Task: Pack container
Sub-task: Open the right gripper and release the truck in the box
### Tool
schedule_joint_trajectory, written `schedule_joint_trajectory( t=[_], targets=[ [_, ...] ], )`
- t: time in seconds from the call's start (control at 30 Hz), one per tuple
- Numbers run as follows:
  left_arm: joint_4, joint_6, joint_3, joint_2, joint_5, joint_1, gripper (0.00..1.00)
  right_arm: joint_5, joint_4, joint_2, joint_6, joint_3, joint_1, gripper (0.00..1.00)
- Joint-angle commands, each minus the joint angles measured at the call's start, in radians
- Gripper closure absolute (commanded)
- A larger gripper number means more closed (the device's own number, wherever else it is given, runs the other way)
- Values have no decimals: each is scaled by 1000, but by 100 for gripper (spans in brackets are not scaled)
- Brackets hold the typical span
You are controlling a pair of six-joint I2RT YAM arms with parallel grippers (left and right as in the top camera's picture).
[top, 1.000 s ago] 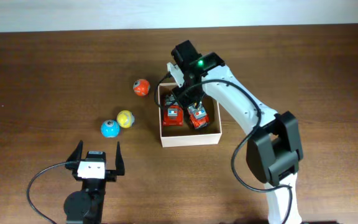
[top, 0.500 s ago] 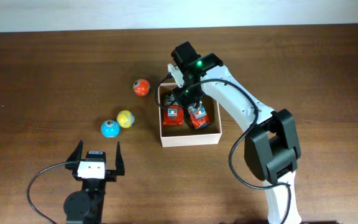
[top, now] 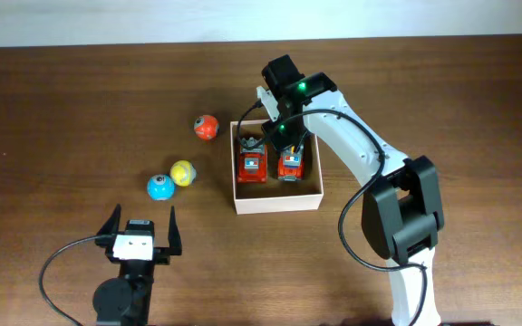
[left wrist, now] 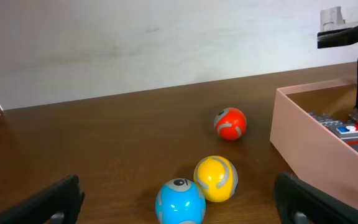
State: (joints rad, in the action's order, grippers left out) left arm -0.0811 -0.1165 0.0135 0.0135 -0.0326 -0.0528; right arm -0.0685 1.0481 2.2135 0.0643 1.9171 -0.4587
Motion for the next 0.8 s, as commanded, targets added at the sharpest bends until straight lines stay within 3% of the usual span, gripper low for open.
schedule_joint_trajectory(
  t=[0.0, 0.77],
  targets=[
    [-2, -16, -4, -8, 11, 6, 1, 17, -7, 17, 10, 12, 3, 96],
    [-2, -16, -4, -8, 11, 6, 1, -57, 84, 16, 10, 23, -51, 96]
  ],
)
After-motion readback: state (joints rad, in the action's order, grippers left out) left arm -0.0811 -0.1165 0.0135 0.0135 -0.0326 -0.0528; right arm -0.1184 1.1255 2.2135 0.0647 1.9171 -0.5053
